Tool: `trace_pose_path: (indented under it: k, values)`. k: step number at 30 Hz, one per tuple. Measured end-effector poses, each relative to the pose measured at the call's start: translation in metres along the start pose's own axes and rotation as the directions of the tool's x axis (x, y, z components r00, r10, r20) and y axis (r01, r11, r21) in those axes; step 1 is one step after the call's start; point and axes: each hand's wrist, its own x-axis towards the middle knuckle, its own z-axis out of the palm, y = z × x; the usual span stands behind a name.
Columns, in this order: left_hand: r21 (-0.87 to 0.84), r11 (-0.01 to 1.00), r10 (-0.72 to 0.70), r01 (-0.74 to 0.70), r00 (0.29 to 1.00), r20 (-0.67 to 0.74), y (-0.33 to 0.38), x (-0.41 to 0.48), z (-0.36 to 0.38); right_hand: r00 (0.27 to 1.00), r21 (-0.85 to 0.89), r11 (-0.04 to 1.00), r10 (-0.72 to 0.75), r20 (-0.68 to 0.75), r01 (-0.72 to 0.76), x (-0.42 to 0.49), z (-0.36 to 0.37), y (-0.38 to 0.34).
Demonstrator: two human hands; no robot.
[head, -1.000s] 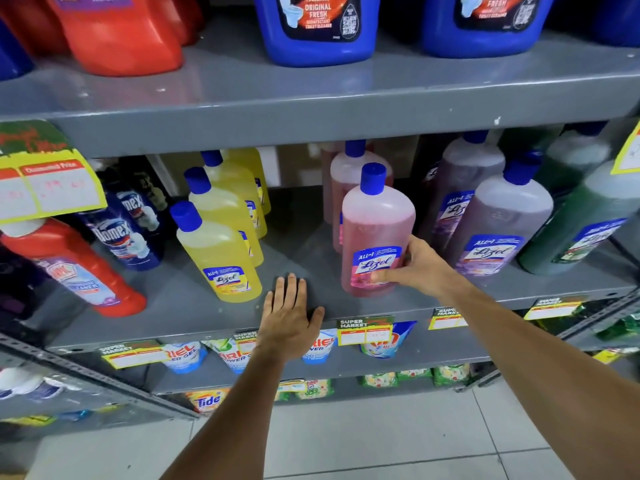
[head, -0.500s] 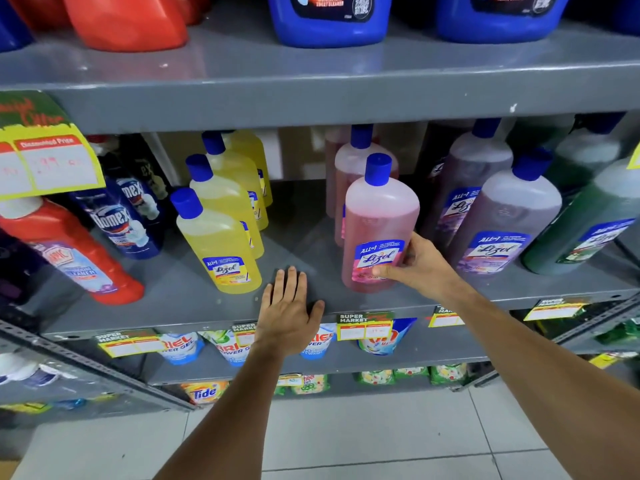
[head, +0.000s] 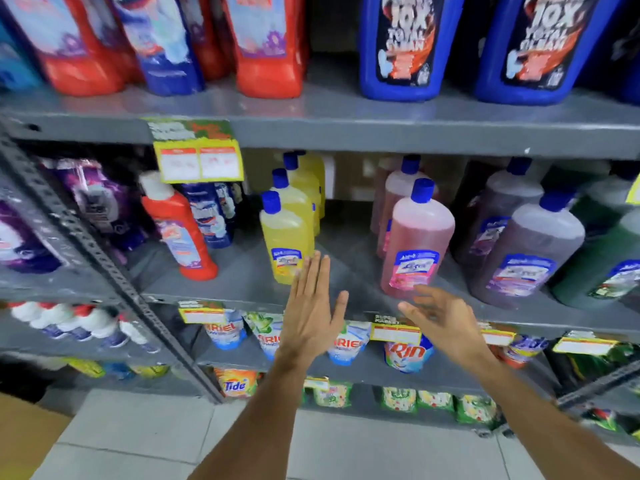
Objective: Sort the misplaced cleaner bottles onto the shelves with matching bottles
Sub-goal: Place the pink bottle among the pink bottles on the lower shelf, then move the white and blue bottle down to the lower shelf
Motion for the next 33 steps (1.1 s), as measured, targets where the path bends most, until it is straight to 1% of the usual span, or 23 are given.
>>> trace_pose_path:
  k: [3, 7, 10, 12, 14, 16, 19, 21, 25, 28, 30, 33]
  values:
    - [0.021, 0.999, -0.03, 0.034, 0.983, -0.181, 0.006, 0.001, -0.056, 0.995, 0.055, 0.994, -0.098, 0.034, 0.096, -0.008, 0.02, -0.058]
    - [0.039, 0.999, -0.016, 0.033, 0.926, -0.378, 0.006, 0.013, -0.139, 0.96, 0.141, 0.956, -0.271, 0.076, 0.259, -0.02, 0.051, -0.15]
    - [0.098, 0.995, 0.02, 0.03, 0.883, -0.468, -0.009, 0.026, -0.199, 0.914, 0.173, 0.912, -0.392, 0.106, 0.371, -0.029, 0.069, -0.217]
    - [0.156, 0.986, 0.026, 0.058, 0.873, -0.486, -0.027, 0.035, -0.238, 0.879, 0.195, 0.877, -0.464, 0.106, 0.439, -0.032, 0.079, -0.258]
    - [0.192, 0.975, -0.012, 0.113, 0.886, -0.464, -0.048, 0.042, -0.271, 0.837, 0.21, 0.832, -0.539, 0.092, 0.513, -0.031, 0.086, -0.294]
    - [0.21, 0.965, -0.062, 0.156, 0.917, -0.395, -0.07, 0.049, -0.298, 0.808, 0.217, 0.799, -0.585, 0.068, 0.56, -0.028, 0.093, -0.323]
    - [0.279, 0.939, -0.124, 0.202, 0.954, -0.274, -0.101, 0.059, -0.325, 0.785, 0.198, 0.772, -0.62, 0.018, 0.605, -0.019, 0.108, -0.356]
    - [0.32, 0.925, -0.143, 0.204, 0.968, -0.204, -0.117, 0.067, -0.336, 0.777, 0.178, 0.763, -0.629, -0.02, 0.622, -0.009, 0.12, -0.37]
    - [0.32, 0.924, -0.193, 0.21, 0.978, -0.082, -0.137, 0.085, -0.346, 0.757, 0.073, 0.754, -0.646, -0.1, 0.653, 0.014, 0.147, -0.392]
    - [0.311, 0.924, -0.214, 0.222, 0.975, -0.06, -0.15, 0.099, -0.343, 0.77, 0.059, 0.77, -0.624, -0.134, 0.635, 0.031, 0.164, -0.405]
    - [0.288, 0.931, -0.208, 0.226, 0.974, -0.092, -0.156, 0.103, -0.336, 0.773, 0.029, 0.782, -0.61, -0.174, 0.623, 0.042, 0.17, -0.415]
    - [0.25, 0.943, -0.19, 0.219, 0.972, -0.136, -0.16, 0.106, -0.328, 0.795, 0.07, 0.799, -0.578, -0.186, 0.597, 0.059, 0.17, -0.433]
